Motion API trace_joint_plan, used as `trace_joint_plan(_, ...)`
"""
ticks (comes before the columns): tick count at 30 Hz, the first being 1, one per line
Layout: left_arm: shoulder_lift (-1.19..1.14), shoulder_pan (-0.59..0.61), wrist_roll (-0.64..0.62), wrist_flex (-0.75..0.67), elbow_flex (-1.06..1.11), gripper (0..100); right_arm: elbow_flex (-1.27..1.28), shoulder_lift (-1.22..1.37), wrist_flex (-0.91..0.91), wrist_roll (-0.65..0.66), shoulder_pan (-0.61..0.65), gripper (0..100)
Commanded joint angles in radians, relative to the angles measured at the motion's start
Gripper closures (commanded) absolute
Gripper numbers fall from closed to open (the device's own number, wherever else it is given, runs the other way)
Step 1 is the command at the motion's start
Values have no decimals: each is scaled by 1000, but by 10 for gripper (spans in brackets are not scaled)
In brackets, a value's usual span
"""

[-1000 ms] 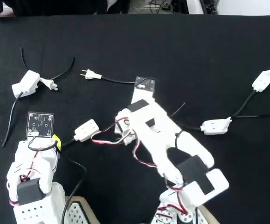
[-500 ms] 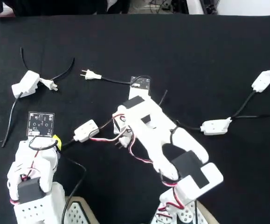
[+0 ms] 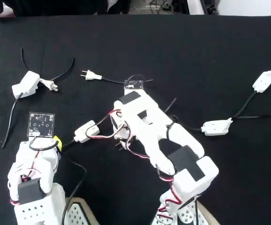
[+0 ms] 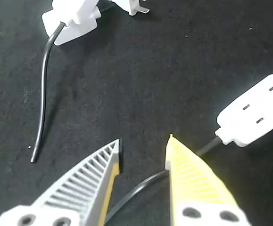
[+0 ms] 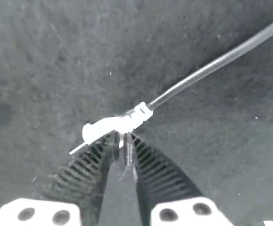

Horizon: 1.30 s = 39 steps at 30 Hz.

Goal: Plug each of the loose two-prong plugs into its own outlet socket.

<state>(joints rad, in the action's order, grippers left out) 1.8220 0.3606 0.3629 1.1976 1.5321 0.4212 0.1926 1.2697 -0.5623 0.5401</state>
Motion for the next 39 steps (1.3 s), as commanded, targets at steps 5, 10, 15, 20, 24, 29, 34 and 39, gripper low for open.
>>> trace_joint_plan(5,0,-13,-11,-25,-4,834,36,5,-80,-107,-9,824)
trace_joint_plan(10,0,-13,-11,-25,-4,834,35,4,-83,-112,-8,691)
trace_joint_plan(15,0,-13,-11,-25,-4,834,22,4,-114,-114,-8,691)
trace_joint_plan(20,0,-13,-11,-25,-4,834,-2,-5,-106,-115,-12,691)
trace_joint_plan(24,0,-13,-11,-25,-4,834,-39,-5,-60,-114,-43,691)
trace_joint_plan(29,0,-13,-11,-25,-4,834,-151,-7,63,-114,-74,691)
trace_joint_plan(34,0,-13,-11,-25,-4,834,-166,2,26,-144,-74,691)
trace_joint_plan(39,0,-13,-11,-25,-4,834,-41,5,-173,-209,-63,691)
